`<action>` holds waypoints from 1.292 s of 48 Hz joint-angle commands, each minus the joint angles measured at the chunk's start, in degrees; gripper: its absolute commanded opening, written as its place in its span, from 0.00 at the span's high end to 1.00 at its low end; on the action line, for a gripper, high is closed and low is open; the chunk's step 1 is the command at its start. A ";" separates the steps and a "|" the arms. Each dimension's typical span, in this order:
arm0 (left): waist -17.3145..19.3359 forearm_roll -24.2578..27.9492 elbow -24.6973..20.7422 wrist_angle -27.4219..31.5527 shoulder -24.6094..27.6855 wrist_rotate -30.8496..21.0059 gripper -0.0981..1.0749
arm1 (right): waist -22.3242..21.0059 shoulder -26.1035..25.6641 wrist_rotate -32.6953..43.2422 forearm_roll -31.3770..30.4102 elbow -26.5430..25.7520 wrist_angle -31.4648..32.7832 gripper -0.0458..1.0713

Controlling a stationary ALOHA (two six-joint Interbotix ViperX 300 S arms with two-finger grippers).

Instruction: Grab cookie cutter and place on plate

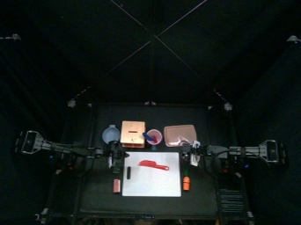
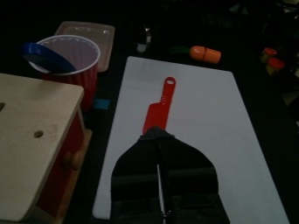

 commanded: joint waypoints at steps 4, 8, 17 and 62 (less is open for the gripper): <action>0.18 -0.44 -0.70 -0.53 0.00 0.00 0.81 | -0.26 -0.26 0.00 0.00 -0.79 -0.35 0.29; 0.18 -0.44 -0.70 -0.53 0.00 0.00 0.81 | -0.26 -0.26 0.00 0.00 -0.88 -0.35 0.39; 0.18 -0.44 -0.70 -0.53 0.00 0.00 0.81 | -0.26 -1.14 0.09 0.62 -2.46 -0.35 0.53; 0.09 -0.44 -0.79 -0.53 -0.09 0.00 0.81 | -23.03 7.12 -0.09 -4.66 -9.14 -8.96 0.51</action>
